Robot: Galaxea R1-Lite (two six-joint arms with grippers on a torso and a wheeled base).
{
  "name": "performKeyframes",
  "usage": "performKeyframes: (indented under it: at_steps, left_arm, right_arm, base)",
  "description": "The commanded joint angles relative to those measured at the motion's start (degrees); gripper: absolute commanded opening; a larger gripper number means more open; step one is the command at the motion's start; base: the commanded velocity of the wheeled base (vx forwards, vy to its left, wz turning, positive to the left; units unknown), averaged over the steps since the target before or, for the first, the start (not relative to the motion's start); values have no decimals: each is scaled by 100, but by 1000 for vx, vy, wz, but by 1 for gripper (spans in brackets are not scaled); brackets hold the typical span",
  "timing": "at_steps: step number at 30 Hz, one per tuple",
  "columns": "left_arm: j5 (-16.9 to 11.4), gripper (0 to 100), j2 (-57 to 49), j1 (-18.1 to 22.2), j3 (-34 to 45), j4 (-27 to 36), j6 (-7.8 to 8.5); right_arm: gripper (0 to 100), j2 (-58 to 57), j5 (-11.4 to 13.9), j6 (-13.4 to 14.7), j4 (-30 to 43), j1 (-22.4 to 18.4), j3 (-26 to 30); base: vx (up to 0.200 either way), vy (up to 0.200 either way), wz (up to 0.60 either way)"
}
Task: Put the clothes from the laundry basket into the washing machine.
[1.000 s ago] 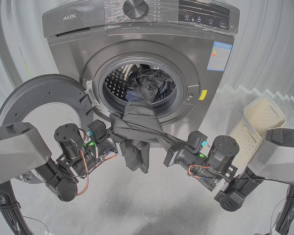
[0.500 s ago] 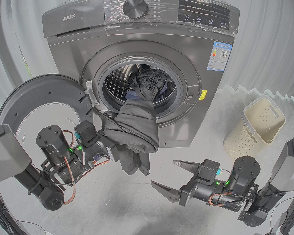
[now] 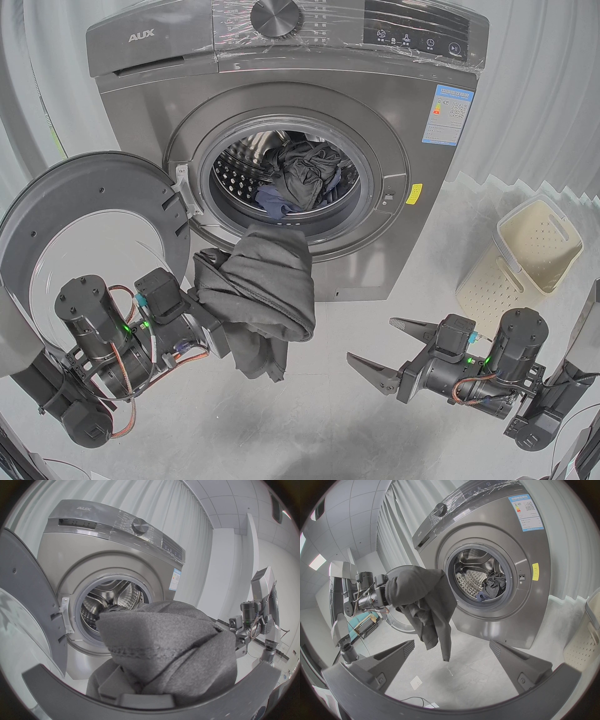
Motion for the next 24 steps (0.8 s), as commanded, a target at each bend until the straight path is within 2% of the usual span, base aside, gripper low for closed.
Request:
performKeyframes:
  at_steps: [1, 24]
  left_arm:
    - [-8, 0, 128, -105, 23, -1, 9]
    - [-8, 0, 287, -264, -3, -1, 17]
  right_arm:
    - [100, -27, -9, 6, -1, 31, 29]
    - [100, 26, -9, 33, 8, 163, 56]
  base:
    - [200, 0, 0]
    - [200, 0, 0]
